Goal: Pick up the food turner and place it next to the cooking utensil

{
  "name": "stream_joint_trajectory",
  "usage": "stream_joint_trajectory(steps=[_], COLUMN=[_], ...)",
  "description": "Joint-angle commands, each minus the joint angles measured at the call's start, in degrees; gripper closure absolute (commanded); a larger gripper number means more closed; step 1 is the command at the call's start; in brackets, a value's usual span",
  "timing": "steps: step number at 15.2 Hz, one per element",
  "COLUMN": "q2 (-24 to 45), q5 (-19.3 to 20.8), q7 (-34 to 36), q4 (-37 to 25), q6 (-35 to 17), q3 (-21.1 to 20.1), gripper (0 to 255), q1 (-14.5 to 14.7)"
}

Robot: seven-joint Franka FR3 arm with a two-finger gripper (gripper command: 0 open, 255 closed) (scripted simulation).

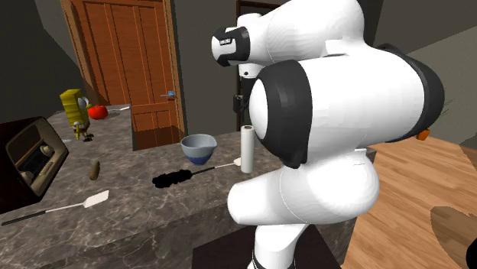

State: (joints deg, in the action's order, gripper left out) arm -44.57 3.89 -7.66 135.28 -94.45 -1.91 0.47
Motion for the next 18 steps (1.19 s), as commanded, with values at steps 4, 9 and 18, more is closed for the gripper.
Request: stream_joint_trajectory(steps=[4, 9, 18], q2=[1.33, 6.18, 22.13], q5=[-3.49, -9.34, -16.27], q7=[12.23, 32.23, 67.10], q4=[3.23, 6.41, 5.97], q6=[-3.25, -9.80, -24.62], q3=[-4.19, -11.25, -22.88], gripper=[0, 0, 0], q1=[-2.23, -5.80, -13.01])
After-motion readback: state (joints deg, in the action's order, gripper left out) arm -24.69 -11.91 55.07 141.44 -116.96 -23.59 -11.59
